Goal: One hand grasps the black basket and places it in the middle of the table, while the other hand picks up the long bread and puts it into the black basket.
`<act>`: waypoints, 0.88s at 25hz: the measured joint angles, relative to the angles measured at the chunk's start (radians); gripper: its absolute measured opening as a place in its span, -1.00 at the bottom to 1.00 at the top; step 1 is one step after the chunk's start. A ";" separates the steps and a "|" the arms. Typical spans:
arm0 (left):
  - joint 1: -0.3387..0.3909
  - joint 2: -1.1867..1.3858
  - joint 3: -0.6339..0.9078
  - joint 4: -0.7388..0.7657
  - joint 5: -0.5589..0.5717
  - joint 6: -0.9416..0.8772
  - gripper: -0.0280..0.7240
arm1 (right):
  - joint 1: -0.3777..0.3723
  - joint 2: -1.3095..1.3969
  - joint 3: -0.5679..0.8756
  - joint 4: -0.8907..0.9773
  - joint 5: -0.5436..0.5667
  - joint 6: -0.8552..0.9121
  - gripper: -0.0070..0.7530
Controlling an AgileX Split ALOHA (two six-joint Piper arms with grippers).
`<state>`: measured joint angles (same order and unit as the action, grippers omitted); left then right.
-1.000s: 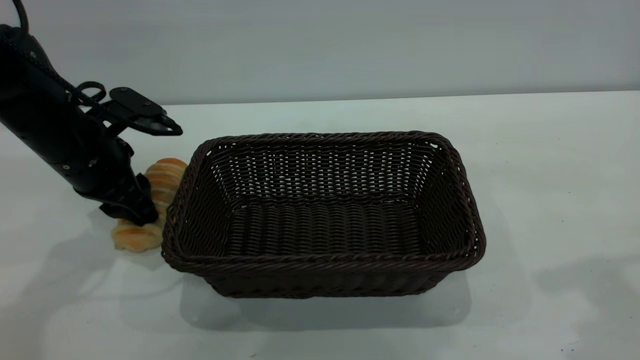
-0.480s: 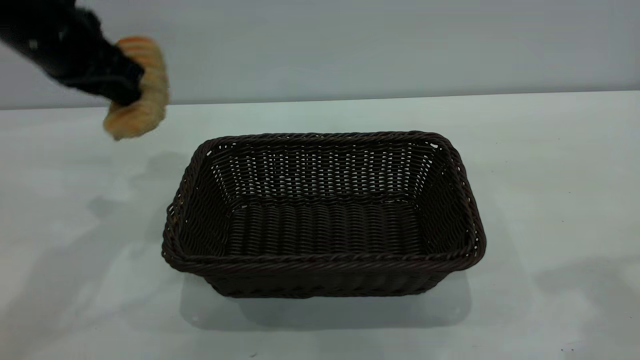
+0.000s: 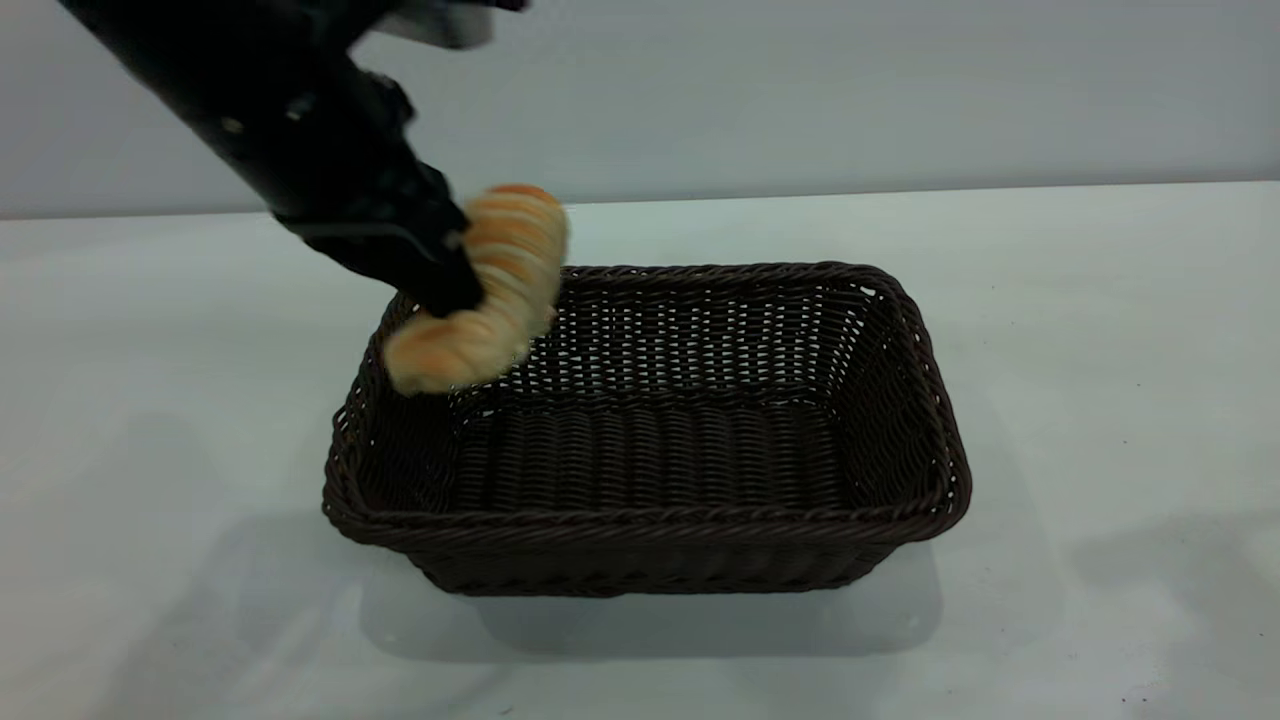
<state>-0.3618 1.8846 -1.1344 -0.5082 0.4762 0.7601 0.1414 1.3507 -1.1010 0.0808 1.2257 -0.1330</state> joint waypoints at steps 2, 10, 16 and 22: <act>-0.003 0.006 0.000 -0.031 0.000 0.000 -0.73 | 0.000 0.000 0.000 0.000 0.000 0.000 0.17; -0.003 0.007 0.000 -0.154 0.001 0.000 0.12 | 0.000 0.000 0.000 -0.001 0.000 -0.001 0.17; -0.001 -0.016 0.000 -0.151 0.023 -0.002 0.59 | 0.000 0.000 0.001 -0.001 0.000 0.000 0.17; 0.046 -0.201 0.000 -0.010 0.091 -0.140 0.62 | 0.000 -0.026 0.001 -0.003 0.000 0.000 0.17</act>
<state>-0.3162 1.6837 -1.1344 -0.5179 0.5669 0.6200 0.1414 1.3249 -1.1000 0.0776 1.2257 -0.1332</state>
